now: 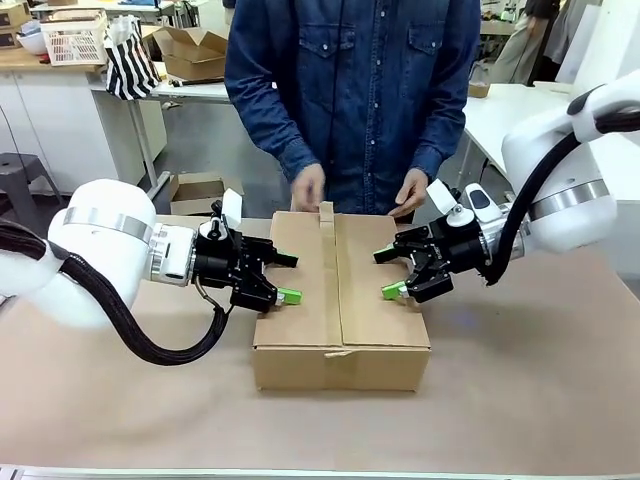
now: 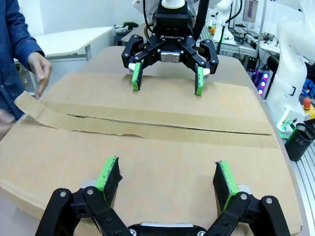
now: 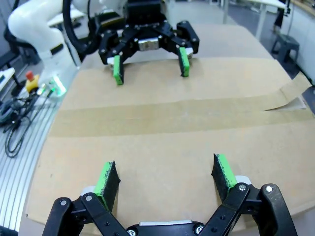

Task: Pack the gift set into the box.
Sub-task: Press and hold the closed box until the human finishes sealing it.

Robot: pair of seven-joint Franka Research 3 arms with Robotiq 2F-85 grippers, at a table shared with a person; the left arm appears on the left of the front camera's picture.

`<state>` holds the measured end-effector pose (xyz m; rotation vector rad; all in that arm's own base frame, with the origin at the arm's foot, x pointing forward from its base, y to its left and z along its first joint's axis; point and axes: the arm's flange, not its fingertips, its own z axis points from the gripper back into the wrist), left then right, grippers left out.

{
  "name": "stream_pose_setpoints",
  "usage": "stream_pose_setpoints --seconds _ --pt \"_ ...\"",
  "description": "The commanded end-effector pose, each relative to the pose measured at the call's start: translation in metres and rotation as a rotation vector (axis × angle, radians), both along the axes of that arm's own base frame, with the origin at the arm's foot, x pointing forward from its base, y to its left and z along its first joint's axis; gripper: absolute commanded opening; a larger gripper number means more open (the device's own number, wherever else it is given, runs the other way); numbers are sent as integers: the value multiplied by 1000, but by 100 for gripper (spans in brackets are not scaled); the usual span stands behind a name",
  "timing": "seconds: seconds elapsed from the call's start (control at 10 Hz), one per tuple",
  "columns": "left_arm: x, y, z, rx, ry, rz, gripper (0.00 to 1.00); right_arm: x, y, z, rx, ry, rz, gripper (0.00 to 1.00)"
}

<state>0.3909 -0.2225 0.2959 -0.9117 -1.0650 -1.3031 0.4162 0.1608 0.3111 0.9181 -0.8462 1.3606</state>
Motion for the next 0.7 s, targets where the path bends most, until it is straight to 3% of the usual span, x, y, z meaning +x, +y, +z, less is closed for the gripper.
stream_pose_setpoints --seconds 0.0,0.6 --pt "-2 1 -2 7 2 1 100 -2 0 -3 7 5 -8 100" --pt "-2 1 -2 7 2 1 100 -2 0 -3 7 5 -8 100"
